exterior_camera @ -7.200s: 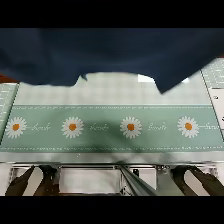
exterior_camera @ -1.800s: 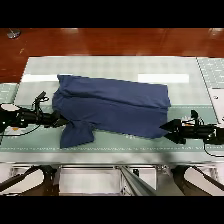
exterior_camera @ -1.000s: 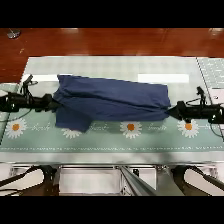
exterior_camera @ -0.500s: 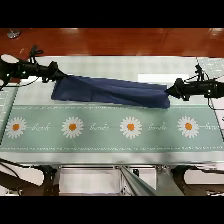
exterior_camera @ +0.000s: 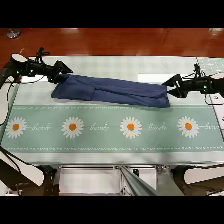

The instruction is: Fold the shirts.

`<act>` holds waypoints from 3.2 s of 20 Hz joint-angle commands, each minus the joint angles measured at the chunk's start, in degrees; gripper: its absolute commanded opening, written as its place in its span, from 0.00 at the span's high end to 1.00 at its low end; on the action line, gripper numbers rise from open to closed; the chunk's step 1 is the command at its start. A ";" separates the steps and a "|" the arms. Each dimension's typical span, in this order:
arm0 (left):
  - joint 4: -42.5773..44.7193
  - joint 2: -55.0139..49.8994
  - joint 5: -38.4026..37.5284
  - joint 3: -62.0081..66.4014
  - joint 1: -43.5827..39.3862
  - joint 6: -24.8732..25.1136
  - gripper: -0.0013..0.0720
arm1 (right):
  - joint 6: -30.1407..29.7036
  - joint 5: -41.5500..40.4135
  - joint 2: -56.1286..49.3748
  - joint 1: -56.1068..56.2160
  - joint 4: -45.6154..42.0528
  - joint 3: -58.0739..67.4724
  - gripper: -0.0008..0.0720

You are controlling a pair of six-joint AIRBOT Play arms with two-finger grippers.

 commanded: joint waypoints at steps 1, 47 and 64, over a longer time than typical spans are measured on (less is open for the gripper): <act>6.75 -0.31 -11.80 4.94 3.52 -2.67 0.02 | -0.98 6.40 -0.48 -3.67 -0.59 3.17 0.12; -2.89 2.21 13.81 -6.82 -65.13 -1.99 0.94 | 16.20 21.18 69.68 7.80 -22.18 -23.37 0.96; 7.61 47.17 5.62 -32.96 -7.45 3.65 0.94 | 7.61 -2.60 21.46 37.42 -3.02 0.76 0.96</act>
